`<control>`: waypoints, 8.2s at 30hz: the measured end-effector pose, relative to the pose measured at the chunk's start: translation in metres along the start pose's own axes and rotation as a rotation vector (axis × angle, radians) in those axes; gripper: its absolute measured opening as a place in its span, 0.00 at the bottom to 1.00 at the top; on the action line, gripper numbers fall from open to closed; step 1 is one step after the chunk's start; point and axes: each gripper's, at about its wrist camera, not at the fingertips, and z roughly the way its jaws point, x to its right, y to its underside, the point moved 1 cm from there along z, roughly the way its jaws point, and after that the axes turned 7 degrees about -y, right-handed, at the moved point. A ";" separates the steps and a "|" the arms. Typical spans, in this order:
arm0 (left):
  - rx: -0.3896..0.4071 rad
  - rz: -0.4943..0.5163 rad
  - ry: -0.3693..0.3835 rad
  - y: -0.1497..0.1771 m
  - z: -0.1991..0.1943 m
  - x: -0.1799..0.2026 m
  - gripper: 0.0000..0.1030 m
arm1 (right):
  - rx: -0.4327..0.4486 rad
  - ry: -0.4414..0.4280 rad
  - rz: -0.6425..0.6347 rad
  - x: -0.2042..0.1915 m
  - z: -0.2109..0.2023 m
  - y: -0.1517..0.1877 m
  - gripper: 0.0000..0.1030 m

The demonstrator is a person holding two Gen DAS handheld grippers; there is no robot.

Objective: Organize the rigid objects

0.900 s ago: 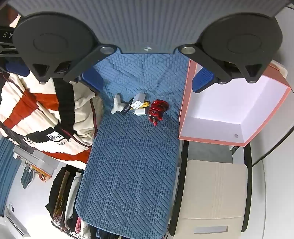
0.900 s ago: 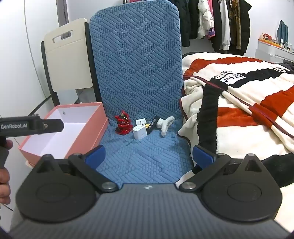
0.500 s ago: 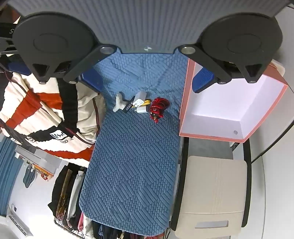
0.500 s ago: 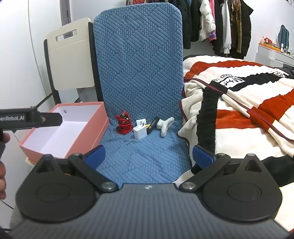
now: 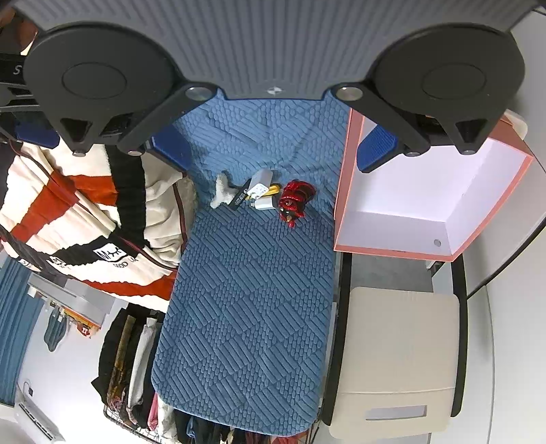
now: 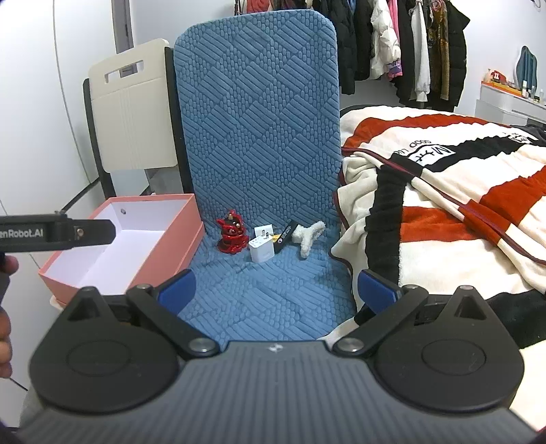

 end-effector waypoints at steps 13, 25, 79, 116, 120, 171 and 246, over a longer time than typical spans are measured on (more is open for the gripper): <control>0.016 0.000 0.018 0.020 0.009 0.011 1.00 | 0.023 -0.005 -0.039 0.002 0.006 0.011 1.00; 0.004 0.020 0.037 0.034 0.025 0.002 1.00 | 0.042 0.032 -0.019 0.002 0.009 0.021 1.00; -0.015 0.063 0.031 0.048 0.184 0.019 1.00 | 0.081 0.107 0.067 0.029 0.106 0.046 0.98; -0.118 0.080 0.023 -0.002 0.338 0.030 1.00 | -0.041 0.034 0.155 0.054 0.248 0.022 0.96; -0.115 0.063 0.048 -0.006 0.346 0.031 1.00 | -0.078 0.032 0.159 0.061 0.268 0.020 0.92; -0.179 0.149 -0.044 -0.029 0.439 0.035 0.71 | -0.163 0.125 0.201 0.113 0.390 -0.019 0.36; -0.314 0.035 0.120 0.057 0.293 0.012 0.64 | -0.265 0.165 0.169 0.022 0.257 0.069 0.53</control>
